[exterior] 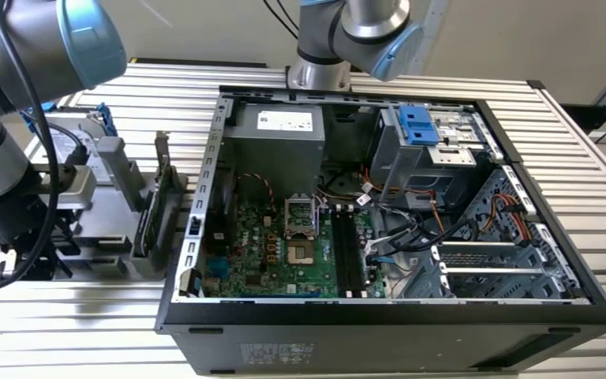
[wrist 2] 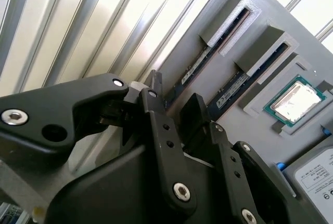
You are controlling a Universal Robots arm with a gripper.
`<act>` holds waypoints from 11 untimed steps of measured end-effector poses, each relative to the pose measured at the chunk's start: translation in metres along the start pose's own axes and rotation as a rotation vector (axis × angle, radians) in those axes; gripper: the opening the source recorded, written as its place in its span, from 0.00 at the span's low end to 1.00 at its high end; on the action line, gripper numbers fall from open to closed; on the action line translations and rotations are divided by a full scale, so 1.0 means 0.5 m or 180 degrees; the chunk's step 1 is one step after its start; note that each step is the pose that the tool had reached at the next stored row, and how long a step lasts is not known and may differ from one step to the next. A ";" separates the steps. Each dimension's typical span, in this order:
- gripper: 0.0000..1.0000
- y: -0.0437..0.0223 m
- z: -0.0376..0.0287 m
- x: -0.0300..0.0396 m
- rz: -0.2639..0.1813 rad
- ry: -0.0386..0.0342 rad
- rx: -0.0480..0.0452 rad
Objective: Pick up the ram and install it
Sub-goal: 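Pick up the ram and move it above insertion slot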
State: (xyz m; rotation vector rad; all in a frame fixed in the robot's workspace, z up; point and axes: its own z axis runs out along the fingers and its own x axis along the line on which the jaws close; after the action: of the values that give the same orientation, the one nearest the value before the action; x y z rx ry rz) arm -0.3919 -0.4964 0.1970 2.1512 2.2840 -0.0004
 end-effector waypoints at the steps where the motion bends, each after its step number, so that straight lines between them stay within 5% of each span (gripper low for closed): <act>1: 1.00 0.000 0.000 0.000 0.0000 0.0000 0.0000; 5: 1.00 0.000 0.000 0.000 0.0000 0.0000 0.0000; 6: 0.00 0.000 0.000 0.000 0.0000 0.0000 0.0000; 11: 0.00 0.000 0.000 0.000 0.0000 0.0000 0.0000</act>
State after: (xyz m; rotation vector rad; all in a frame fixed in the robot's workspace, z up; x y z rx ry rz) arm -0.3919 -0.4965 0.1969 2.1512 2.2841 -0.0005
